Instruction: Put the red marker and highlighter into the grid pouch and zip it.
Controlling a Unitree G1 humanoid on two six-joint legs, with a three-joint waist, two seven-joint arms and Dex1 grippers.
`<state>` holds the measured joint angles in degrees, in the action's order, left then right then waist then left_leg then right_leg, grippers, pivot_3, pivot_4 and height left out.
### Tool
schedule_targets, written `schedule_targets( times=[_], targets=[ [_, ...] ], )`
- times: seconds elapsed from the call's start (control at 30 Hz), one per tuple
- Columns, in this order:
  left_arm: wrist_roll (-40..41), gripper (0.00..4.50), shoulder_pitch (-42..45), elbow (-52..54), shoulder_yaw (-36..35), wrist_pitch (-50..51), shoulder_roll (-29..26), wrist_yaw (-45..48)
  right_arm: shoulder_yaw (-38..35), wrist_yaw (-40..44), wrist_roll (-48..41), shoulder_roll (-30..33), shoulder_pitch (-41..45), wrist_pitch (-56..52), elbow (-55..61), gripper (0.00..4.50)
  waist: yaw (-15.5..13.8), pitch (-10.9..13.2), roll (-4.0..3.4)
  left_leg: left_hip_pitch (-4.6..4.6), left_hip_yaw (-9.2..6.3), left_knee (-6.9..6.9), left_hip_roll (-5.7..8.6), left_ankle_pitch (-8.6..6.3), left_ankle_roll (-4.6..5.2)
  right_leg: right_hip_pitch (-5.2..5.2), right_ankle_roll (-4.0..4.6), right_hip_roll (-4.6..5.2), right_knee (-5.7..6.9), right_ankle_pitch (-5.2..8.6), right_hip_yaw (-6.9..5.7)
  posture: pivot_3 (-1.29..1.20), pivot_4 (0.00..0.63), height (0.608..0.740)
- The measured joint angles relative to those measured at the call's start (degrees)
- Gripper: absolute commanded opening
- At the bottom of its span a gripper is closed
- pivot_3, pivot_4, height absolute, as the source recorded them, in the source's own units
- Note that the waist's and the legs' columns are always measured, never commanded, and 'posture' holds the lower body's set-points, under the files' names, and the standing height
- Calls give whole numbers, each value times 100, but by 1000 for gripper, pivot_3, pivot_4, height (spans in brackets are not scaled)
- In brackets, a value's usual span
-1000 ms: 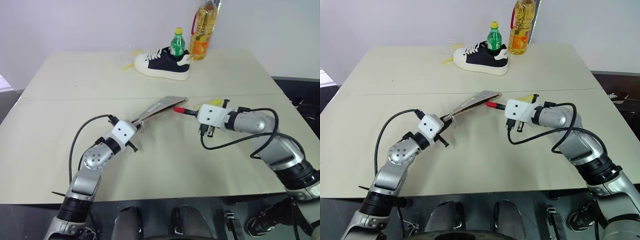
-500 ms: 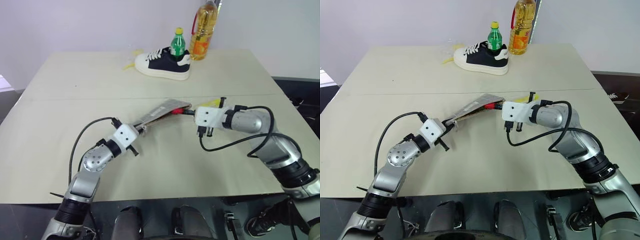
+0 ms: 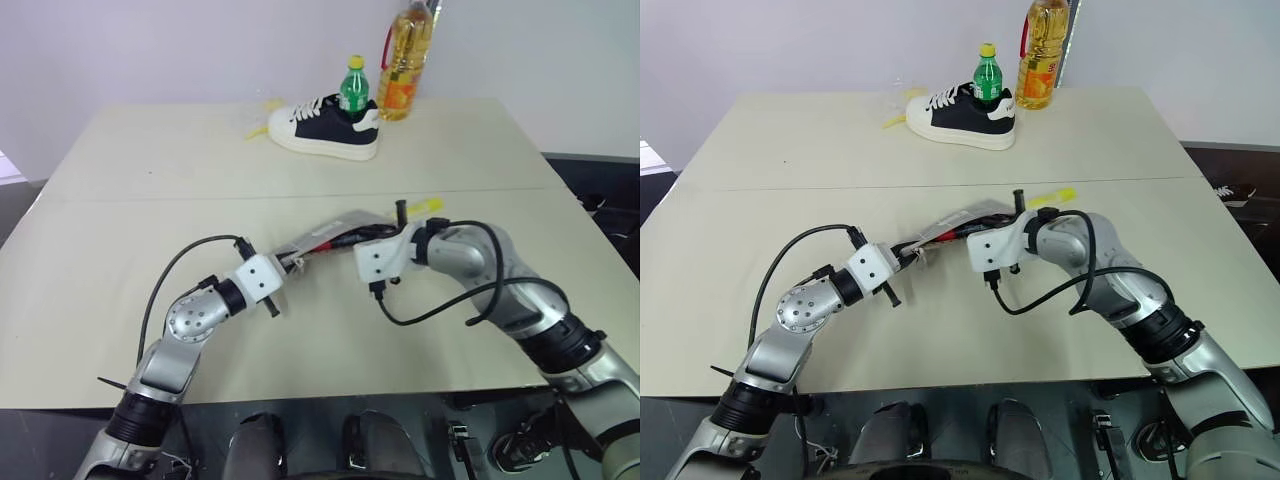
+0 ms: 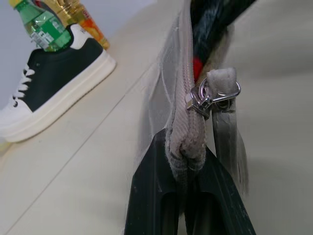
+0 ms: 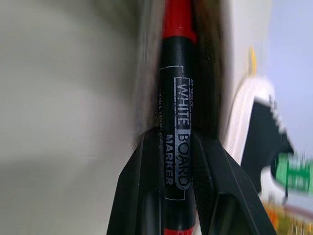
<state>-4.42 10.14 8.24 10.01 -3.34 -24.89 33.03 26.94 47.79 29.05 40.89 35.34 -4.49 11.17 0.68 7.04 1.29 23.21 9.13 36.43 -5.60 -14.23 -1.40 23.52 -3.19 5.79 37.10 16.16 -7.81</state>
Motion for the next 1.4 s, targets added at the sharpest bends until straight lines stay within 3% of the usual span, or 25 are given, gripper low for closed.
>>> schedule_targets(
  times=[0.1, 0.33, 0.43, 0.57, 0.6, 0.67, 0.77, 0.83, 0.93, 1.1, 1.27, 1.4],
  targets=[
    [0, 0, -11, 16, -4, 2, -7, 17, -11, 8, 13, -39, 0, 71, -12, 252, -3, 0, 0, 0, -1, 11, -1, 0, 0, -6, 0, 0, 0, 0, -1, 0, 150, 705],
    [-15, 0, -115, 114, -6, 52, -19, -37, -249, 170, -358, -125, 0, 214, -24, 3694, 7, 0, 0, -1, -3, 13, -3, -1, 1, -6, 0, -1, 3, 0, -1, 0, 150, 705],
    [-16, 0, -124, 115, -58, 98, -18, -150, -698, 355, -1027, -330, -2, -172, -6, 3694, 5, 0, 0, -1, -6, 14, -4, -1, 1, -8, 0, -2, 5, 0, -1, 0, 150, 705],
    [-139, 0, -124, 36, -309, 206, -23, -510, -1606, 559, -2271, -766, 206, -1666, 68, 3694, 15, 1, -1, -1, -12, 21, -5, -1, 2, -9, 2, -2, 11, -1, -1, 0, 150, 705],
    [-156, 0, -117, 24, -362, 246, -12, -598, -1824, 475, -2491, -955, 372, -2130, -4, 3974, 28, 1, -2, -2, -13, 26, -8, -1, 2, -9, 3, -3, 14, -2, -1, 0, 150, 705],
    [-209, 0, -85, -45, -459, 321, 15, -781, -2298, 75, -2794, -1341, 857, -3238, -325, 4467, 27, 1, -3, -1, -15, 35, -12, -1, 2, -10, 5, -10, 20, -3, -1, 0, 150, 705],
    [-302, 0, -99, -106, -513, 399, 7, -932, -2701, -807, -2791, -1712, 1204, -4617, -969, 4467, -3, -4, 0, 2, -14, 37, -12, -3, 4, -11, 6, -7, 17, -2, -2, 0, 150, 705],
    [-350, 0, -87, -145, -532, 418, 8, -995, -3155, -1890, -2655, -2331, 1245, -5220, -1566, 4467, 10, -5, 2, 10, -9, 40, -12, -3, 4, -3, 5, -4, 20, -3, -1, 0, 150, 705],
    [-369, 0, -83, -159, -532, 429, 15, -1022, -3620, -3115, -2540, -2923, 1286, -5591, -2137, 4467, 17, 6, -17, 20, 2, 39, -11, 0, 0, 9, 4, -4, 24, -3, -1, 0, 150, 705],
    [-373, 0, -42, -205, -510, 433, 41, -1031, -4998, -5059, -2631, -3682, 2262, -6013, -3164, 4467, 42, 10, -24, 19, 4, 38, -12, 2, -5, 10, 4, -9, 24, -3, -1, 0, 150, 705],
    [-367, 0, -41, -221, -512, 428, 45, -1029, -6103, -6351, -3045, -3886, 2867, -5775, -4403, 4467, 45, 10, -23, 19, 3, 37, -11, -2, 2, 5, 4, -10, 20, -3, -1, 0, 150, 705],
    [-367, 0, -43, -223, -511, 426, 62, -1025, -6422, -7095, -3298, -3848, 3174, -4949, -5727, 4467, 61, 11, -25, 19, 4, 35, -11, -2, 2, 7, 3, -11, 21, -3, -1, 0, 150, 705]
  ],
)
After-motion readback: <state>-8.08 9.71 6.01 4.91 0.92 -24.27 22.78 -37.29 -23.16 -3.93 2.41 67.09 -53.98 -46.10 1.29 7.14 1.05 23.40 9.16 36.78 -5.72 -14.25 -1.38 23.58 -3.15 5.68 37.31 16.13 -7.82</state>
